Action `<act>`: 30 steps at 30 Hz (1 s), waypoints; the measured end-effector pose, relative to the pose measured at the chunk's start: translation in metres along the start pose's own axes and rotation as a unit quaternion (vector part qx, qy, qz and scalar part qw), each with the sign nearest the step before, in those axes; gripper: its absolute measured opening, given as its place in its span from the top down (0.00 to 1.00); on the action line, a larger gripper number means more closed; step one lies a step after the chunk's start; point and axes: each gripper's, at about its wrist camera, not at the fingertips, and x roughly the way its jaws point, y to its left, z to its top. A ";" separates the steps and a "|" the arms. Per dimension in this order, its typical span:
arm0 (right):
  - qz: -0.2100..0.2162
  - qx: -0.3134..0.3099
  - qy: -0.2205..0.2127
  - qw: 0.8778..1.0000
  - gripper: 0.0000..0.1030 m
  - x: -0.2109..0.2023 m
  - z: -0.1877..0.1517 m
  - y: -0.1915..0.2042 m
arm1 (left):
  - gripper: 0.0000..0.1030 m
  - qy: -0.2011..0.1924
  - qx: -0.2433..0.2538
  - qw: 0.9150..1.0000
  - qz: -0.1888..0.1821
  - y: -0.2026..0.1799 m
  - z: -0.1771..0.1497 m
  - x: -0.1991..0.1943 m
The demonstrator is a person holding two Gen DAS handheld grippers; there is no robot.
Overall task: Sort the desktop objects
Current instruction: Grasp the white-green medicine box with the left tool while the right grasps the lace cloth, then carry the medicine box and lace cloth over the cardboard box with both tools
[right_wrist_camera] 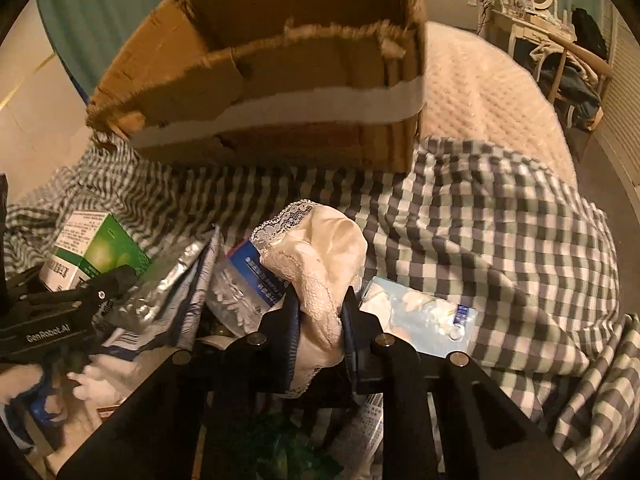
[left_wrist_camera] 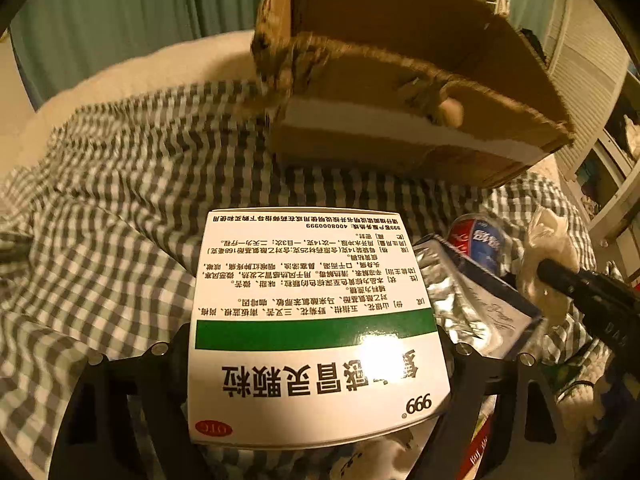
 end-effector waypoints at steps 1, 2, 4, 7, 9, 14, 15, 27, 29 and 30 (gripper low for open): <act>0.002 0.006 -0.010 1.000 0.82 -0.008 0.000 0.000 | 0.18 -0.009 0.004 1.000 0.000 0.000 -0.001 -0.007; 0.004 0.009 -0.015 1.000 0.82 -0.014 -0.002 -0.001 | 0.18 -0.015 0.007 1.000 0.000 0.001 0.000 -0.011; 0.010 0.017 -0.033 0.999 0.82 -0.028 -0.006 0.001 | 0.18 -0.029 0.010 1.000 0.001 0.002 -0.001 -0.024; 0.023 0.024 -0.055 0.998 0.83 -0.047 -0.009 0.002 | 0.18 -0.049 0.008 0.999 -0.001 0.005 -0.002 -0.045; 0.033 0.033 -0.075 0.996 0.83 -0.065 -0.011 0.002 | 0.18 -0.063 0.007 0.998 -0.003 0.006 -0.006 -0.058; 0.040 0.041 -0.110 0.992 0.83 -0.100 -0.018 0.006 | 0.18 -0.087 0.004 0.996 -0.009 0.010 -0.009 -0.083; 0.040 0.042 -0.114 0.992 0.83 -0.105 -0.019 0.007 | 0.18 -0.094 0.004 0.996 -0.011 0.010 -0.010 -0.090; 0.019 0.029 -0.181 0.983 0.83 -0.183 -0.032 0.030 | 0.18 -0.157 0.001 0.987 -0.031 0.006 -0.018 -0.165; 0.017 0.023 -0.196 0.980 0.83 -0.198 -0.034 0.035 | 0.18 -0.170 0.001 0.985 -0.033 0.007 -0.020 -0.179; 0.016 0.023 -0.203 0.979 0.83 -0.204 -0.034 0.038 | 0.18 -0.175 0.001 0.984 -0.033 0.007 -0.020 -0.185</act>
